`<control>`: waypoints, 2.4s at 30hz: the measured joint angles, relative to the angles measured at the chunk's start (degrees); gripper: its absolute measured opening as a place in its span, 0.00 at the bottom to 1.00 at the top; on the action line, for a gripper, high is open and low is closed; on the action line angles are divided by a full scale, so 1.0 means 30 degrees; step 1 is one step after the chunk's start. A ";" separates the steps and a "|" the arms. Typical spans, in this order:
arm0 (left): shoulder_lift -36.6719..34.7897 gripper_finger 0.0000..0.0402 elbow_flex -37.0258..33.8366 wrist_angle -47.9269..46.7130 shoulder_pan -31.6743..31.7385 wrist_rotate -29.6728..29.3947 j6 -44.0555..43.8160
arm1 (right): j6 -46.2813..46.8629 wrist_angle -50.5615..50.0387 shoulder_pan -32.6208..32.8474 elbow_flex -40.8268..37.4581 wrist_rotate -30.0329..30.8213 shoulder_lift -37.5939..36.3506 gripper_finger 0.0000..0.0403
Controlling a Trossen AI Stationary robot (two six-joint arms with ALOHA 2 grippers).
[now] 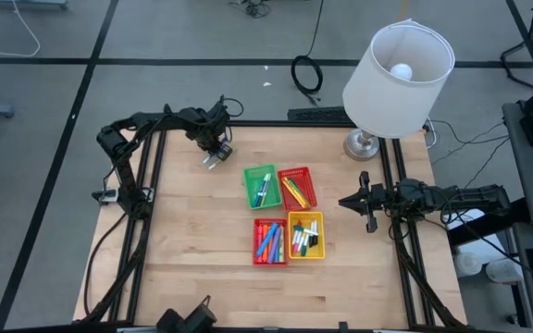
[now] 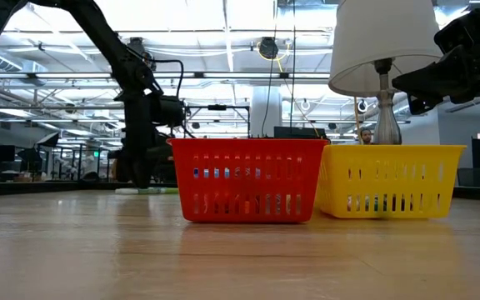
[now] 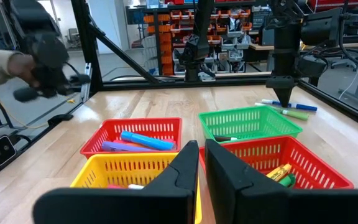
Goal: Pick & Place Markers
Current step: Put the blue marker pen into the green bin, then put the green marker pen into the green bin
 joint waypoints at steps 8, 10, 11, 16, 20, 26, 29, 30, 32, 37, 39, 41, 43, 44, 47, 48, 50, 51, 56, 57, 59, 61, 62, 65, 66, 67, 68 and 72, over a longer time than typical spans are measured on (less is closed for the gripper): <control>-0.4922 0.05 0.0077 -0.2576 -0.3072 -0.0468 -0.2017 | 0.0000 0.0000 0.0003 0.0000 -0.0019 -0.0005 0.04; -0.6332 0.05 0.0018 -0.2815 -0.4196 -0.0366 -0.3190 | 0.0001 0.0000 0.0004 0.0004 -0.0012 -0.0005 0.04; -0.6960 0.06 0.0053 -0.2335 -0.4800 -0.0115 -0.3916 | -0.0003 0.0007 0.0007 -0.0003 0.0005 -0.0005 0.04; -0.8758 0.08 0.0084 -0.1126 -0.7950 -0.0005 -0.7070 | -0.0003 0.0000 0.0000 -0.0001 -0.0001 -0.0005 0.04; -0.8698 0.06 0.0099 0.0705 -1.0283 -0.1364 -0.8409 | -0.0002 0.0000 0.0007 0.0001 0.0001 -0.0004 0.04; -0.7052 0.07 0.0127 0.5193 -1.2767 -0.1555 -0.8876 | 0.0000 0.0000 0.0000 0.0005 -0.0003 0.0003 0.04; -0.5946 0.07 0.0142 0.6246 -1.3175 -0.1554 -0.9163 | -0.0002 -0.0007 0.0006 0.0004 -0.0003 -0.0004 0.04; -0.5529 0.07 0.0142 0.6589 -1.3219 -0.1553 -0.9179 | -0.0002 -0.0001 0.0000 0.0004 -0.0002 0.0003 0.04; -0.4678 0.06 0.0135 0.7175 -1.3219 -0.1547 -0.9510 | 0.0005 -0.0007 0.0000 0.0005 -0.0003 -0.0005 0.04; -0.2928 0.08 0.0135 0.9161 -1.2921 -0.0639 -0.9604 | -0.0001 -0.0011 0.0004 0.0001 -0.0003 -0.0001 0.04; -0.2486 0.08 0.0135 0.9156 -1.2856 -0.0417 -0.9606 | 0.0002 -0.0007 0.0000 0.0000 -0.0003 -0.0005 0.04; -0.2288 0.08 0.0135 0.9192 -1.2811 -0.0506 -0.9592 | 0.0005 -0.0007 0.0000 0.0005 -0.0003 0.0003 0.04; -0.2283 0.09 0.0135 0.9056 -1.2734 -0.0551 -0.9477 | -0.0001 -0.0007 0.0000 0.0005 -0.0003 -0.0005 0.04; -0.2285 0.11 0.0135 0.9153 -1.2719 -0.0457 -0.9452 | 0.0003 -0.0007 0.0001 0.0003 -0.0003 0.0003 0.04; -0.2480 0.18 0.0142 0.9113 -1.2697 0.0044 -0.9105 | 0.0002 -0.0007 0.0003 0.0003 -0.0003 0.0003 0.04; -0.2556 0.21 0.0142 0.9120 -1.2715 0.0094 -0.8917 | 0.0004 -0.0007 0.0000 0.0005 -0.0003 0.0003 0.04; -0.2624 0.29 0.0178 0.9243 -1.2724 0.0111 -0.8761 | -0.0003 -0.0007 0.0000 0.0005 -0.0003 0.0003 0.04; -0.2649 0.33 0.0176 0.9095 -1.2722 0.0117 -0.8709 | 0.0001 -0.0007 0.0004 0.0005 -0.0003 0.0003 0.04; -0.2671 0.48 0.0164 0.9054 -1.2702 0.0107 -0.8395 | 0.0000 -0.0007 0.0001 0.0001 -0.0003 0.0003 0.04; -0.2671 0.50 0.0164 0.9050 -1.2702 0.0105 -0.8444 | -0.0003 -0.0002 0.0006 -0.0001 -0.0003 0.0003 0.04; -0.2671 0.53 0.0164 0.9053 -1.2688 0.0112 -0.8435 | -0.0002 -0.0007 0.0000 -0.0002 -0.0003 0.0003 0.04; -0.2671 0.55 0.0164 0.9053 -1.2609 0.0107 -0.8367 | -0.0003 -0.0007 0.0007 -0.0003 -0.0003 0.0003 0.04; -0.2671 0.55 0.0164 0.9043 -1.2570 0.0109 -0.8367 | -0.0003 -0.0007 0.0000 0.0004 -0.0003 0.0003 0.04; -0.2671 0.56 0.0164 0.9039 -1.2427 0.0115 -0.8389 | 0.0005 -0.0007 0.0007 -0.0001 -0.0003 0.0003 0.04; -0.2671 0.56 0.0164 0.9019 -1.2390 0.0213 -0.8383 | -0.0001 -0.0007 0.0006 -0.0001 -0.0003 0.0003 0.04; -0.2671 0.56 0.0164 0.8947 -1.2318 0.0431 -0.8369 | 0.0005 -0.0007 0.0007 0.0003 -0.0003 0.0003 0.04; -0.2688 0.56 0.0164 0.8816 -1.2235 0.0804 -0.8283 | 0.0005 -0.0007 0.0005 0.0005 -0.0003 0.0003 0.04; -0.3333 0.56 0.0171 0.6881 -1.1605 0.2126 -0.7432 | 0.0005 0.0000 0.0000 0.0005 -0.0003 -0.0005 0.04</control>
